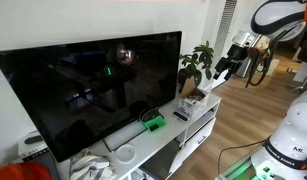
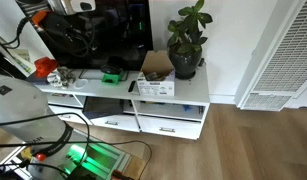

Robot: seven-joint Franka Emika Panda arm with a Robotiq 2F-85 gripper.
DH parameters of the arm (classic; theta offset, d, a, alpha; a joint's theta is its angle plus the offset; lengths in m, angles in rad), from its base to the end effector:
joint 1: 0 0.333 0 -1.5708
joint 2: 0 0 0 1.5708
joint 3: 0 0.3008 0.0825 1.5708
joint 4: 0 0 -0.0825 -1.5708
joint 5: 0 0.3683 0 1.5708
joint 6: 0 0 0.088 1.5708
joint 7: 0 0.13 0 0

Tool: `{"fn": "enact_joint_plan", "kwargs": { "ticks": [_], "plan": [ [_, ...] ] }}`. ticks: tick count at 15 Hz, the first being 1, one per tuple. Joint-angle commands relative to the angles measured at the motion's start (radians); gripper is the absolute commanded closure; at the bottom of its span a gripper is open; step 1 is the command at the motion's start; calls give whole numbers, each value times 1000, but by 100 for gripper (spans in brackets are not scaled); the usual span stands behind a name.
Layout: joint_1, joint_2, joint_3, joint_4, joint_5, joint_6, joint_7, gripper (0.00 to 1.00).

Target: Remove the sachet from the box

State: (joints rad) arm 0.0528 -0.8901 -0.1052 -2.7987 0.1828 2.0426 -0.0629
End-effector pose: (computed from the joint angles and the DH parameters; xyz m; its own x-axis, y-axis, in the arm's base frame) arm 0.2983 0.0021 0.4263 0.9902 -0.0450 0.1322 -0.0116 -0.9699 -0.2432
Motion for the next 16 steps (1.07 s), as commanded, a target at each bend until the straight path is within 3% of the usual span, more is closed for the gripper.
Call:
{"fn": "enact_joint_plan", "kwargs": {
  "ticks": [1,8,16],
  "plan": [
    [-12,5,10,-13,9,-8,-8,0],
    [-12,22,11,-25,9,-8,-8,0],
    [-60,420,40,95,9,337,135,0]
  ]
}}
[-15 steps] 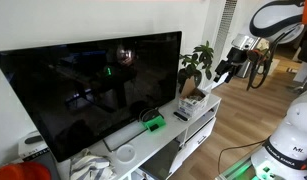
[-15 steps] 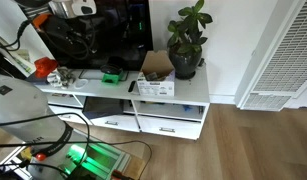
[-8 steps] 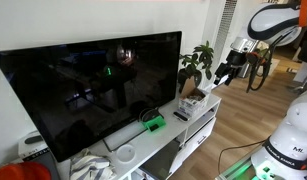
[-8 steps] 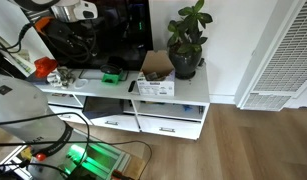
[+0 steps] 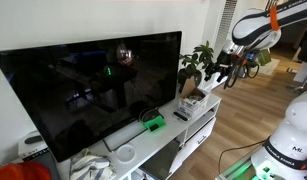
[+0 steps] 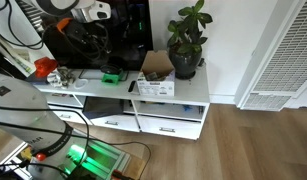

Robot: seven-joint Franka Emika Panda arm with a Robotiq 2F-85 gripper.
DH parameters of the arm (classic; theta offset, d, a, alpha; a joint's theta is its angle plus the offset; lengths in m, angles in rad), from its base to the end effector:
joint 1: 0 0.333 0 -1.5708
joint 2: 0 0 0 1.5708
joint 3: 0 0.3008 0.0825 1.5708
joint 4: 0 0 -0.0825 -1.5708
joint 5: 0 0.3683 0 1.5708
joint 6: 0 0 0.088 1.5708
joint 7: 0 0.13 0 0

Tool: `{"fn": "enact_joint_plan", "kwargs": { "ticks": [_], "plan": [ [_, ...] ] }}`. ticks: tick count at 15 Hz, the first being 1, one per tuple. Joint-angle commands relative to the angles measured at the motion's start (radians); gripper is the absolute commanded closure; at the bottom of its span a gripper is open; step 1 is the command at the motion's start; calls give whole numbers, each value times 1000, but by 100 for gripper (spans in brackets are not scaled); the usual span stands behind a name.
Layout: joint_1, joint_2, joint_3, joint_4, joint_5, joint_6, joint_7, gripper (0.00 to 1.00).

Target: Remove the sachet from the box

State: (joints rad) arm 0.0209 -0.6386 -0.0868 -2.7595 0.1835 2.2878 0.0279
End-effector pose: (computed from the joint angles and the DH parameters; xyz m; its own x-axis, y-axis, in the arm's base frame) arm 0.3527 -0.0127 0.3882 0.9688 -0.2024 0.1427 -0.1702 -0.9628 -0.2100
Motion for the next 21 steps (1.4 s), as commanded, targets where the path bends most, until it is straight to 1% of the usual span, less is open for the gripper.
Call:
{"fn": "enact_joint_plan", "kwargs": {
  "ticks": [1,2,5,8,11,16,21],
  "plan": [
    [-34,227,16,73,9,127,52,0],
    [-38,279,10,88,14,172,58,0],
    [-52,438,-22,168,34,255,45,0],
    [-71,579,-41,260,55,304,46,0],
    [-88,698,-37,344,77,342,52,0],
    [-108,860,-44,448,19,414,138,0],
    [-90,990,-85,515,-40,475,238,0]
  ]
}}
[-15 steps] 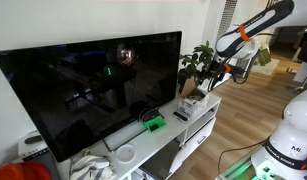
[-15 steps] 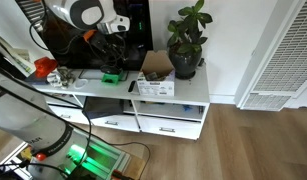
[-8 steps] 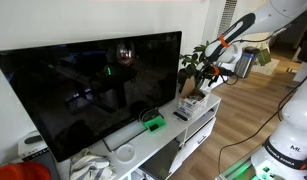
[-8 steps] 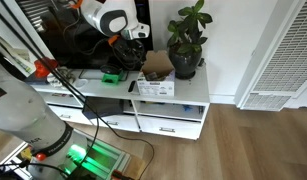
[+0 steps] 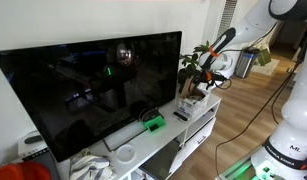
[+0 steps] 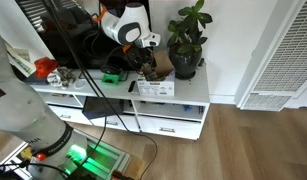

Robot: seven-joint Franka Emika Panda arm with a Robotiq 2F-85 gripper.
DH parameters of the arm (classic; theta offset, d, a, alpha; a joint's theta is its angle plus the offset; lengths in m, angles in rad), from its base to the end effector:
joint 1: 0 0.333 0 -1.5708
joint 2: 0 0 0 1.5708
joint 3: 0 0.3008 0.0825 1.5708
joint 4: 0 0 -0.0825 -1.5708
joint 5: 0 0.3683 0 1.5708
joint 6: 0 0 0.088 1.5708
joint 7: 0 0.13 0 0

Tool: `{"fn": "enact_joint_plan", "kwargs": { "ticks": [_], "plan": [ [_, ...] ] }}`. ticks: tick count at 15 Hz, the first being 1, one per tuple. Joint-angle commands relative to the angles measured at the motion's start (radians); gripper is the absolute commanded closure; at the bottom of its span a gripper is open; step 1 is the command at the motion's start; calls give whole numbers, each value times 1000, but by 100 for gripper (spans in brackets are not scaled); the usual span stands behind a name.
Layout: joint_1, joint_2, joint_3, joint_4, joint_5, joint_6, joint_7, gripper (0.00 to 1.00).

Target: Remove the sachet from the box

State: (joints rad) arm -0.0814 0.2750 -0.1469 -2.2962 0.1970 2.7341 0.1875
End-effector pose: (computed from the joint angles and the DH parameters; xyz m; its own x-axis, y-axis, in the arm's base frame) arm 0.5216 -0.1286 0.2222 0.8227 -0.5492 0.1470 -0.5407 -0.8357 -0.0962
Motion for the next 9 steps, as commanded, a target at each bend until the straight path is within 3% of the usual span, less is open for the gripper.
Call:
{"fn": "enact_joint_plan", "kwargs": {
  "ticks": [1,9],
  "plan": [
    [21,98,-36,61,-70,36,101,0],
    [104,233,-112,129,-146,47,233,0]
  ]
}}
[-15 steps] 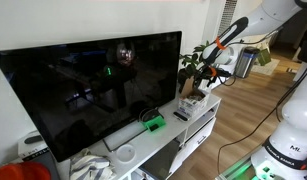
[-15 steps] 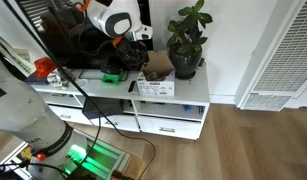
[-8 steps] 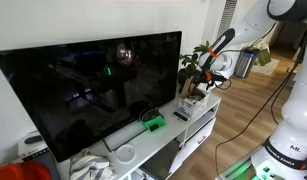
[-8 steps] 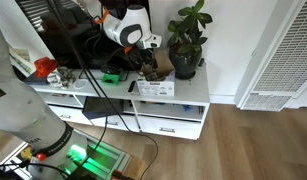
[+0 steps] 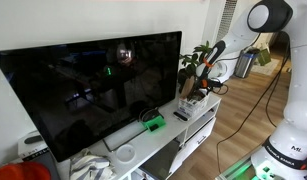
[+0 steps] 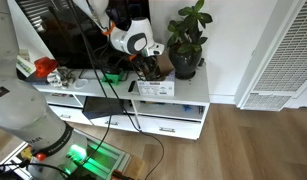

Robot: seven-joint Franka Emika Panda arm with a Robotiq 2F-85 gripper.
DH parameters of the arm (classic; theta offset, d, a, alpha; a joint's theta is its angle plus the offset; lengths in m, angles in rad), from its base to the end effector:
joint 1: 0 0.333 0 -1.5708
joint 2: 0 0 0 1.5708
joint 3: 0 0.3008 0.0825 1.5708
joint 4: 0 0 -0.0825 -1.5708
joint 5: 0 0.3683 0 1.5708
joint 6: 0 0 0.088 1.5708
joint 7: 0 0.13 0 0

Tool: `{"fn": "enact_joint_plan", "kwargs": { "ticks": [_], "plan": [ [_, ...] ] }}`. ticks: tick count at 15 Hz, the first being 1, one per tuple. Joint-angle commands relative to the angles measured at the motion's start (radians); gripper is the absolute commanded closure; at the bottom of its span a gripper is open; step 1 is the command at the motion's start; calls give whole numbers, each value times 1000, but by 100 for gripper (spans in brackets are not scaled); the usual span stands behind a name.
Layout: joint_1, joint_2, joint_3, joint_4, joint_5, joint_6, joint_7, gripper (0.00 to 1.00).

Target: Remove the sachet from the box

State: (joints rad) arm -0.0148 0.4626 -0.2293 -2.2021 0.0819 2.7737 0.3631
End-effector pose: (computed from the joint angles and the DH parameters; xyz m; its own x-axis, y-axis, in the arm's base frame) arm 0.5359 -0.1410 0.1633 0.7876 -0.6003 0.1391 -0.6078 -0.7940 0.0145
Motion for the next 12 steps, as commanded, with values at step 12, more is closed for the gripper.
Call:
{"fn": "enact_joint_plan", "kwargs": {
  "ticks": [12],
  "plan": [
    [73,168,-49,170,-22,-12,76,23]
  ]
}}
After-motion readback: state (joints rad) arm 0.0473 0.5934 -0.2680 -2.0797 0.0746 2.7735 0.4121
